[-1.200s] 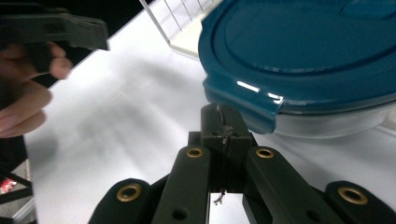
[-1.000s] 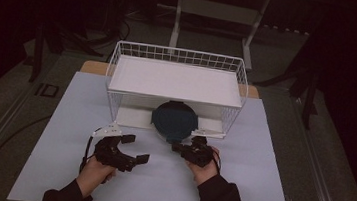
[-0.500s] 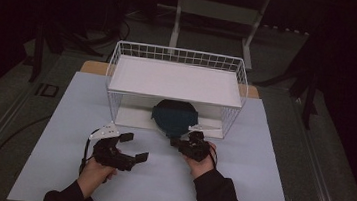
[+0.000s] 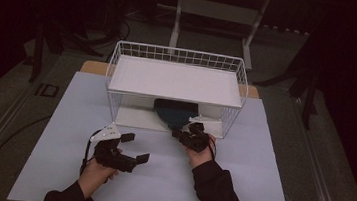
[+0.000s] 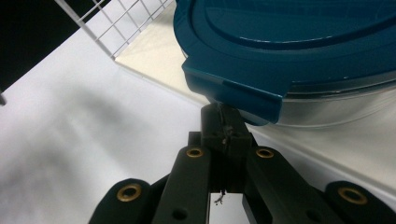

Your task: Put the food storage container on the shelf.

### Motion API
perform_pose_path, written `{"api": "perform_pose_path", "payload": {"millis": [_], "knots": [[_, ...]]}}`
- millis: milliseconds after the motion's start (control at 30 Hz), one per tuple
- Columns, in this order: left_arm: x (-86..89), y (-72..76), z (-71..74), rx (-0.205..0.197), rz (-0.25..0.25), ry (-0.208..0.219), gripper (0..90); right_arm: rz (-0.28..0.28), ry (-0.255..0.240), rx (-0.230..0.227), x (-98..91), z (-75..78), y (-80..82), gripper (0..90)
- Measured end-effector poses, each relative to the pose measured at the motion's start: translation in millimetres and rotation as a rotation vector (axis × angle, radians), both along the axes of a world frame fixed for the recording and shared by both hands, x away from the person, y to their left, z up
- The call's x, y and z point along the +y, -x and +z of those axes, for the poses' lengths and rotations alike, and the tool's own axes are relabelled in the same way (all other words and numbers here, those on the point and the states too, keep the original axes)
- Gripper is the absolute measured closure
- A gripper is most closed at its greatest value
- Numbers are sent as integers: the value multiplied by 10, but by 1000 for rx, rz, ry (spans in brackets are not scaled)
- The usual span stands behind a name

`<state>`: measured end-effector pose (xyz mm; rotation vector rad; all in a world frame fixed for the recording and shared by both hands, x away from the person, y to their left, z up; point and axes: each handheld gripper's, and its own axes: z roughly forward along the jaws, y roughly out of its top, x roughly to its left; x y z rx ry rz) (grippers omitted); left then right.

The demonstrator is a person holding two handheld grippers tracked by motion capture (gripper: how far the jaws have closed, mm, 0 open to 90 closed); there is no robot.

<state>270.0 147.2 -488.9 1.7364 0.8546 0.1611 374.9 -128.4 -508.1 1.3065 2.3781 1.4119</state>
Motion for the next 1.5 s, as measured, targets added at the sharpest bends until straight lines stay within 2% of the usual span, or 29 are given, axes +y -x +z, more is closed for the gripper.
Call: {"api": "perform_pose_path", "payload": {"millis": [200, 267, 433, 567, 767, 967, 1033, 1133, 1233, 1300, 1500], "knots": [[8, 6, 3, -2, 0, 5, 9, -18, -2, 2, 6, 0, -77, 900], [9, 9, 6, -4, -1, 3, 9, -9, -12, 10, 8, -2, -101, 900], [16, 21, 4, -4, 1, 0, 9, -2, -10, 9, 24, -5, -103, 900], [13, 37, 16, -19, -1, -9, 10, 13, -19, 15, 33, -14, -44, 888], [5, 62, 44, -40, -9, -19, 9, 47, -29, -7, 27, 18, 135, 680], [-5, 91, 67, -51, -22, -21, 9, 50, -26, -52, -32, 52, 322, 325], [-8, 94, 68, -52, -34, -28, 9, 55, -31, -41, -77, 58, 372, 302], [-7, 125, 60, -75, -36, -37, 10, 67, -45, -21, -165, 42, 430, 218], [-5, 143, 56, -78, -42, -43, 9, 73, -39, -45, -257, 32, 502, 195], [2, 147, 51, -75, -43, -44, 10, 92, -49, -44, -317, 34, 534, 168], [17, 152, 35, -67, -57, -45, 9, 96, -38, -67, -507, 46, 730, 164]]}}
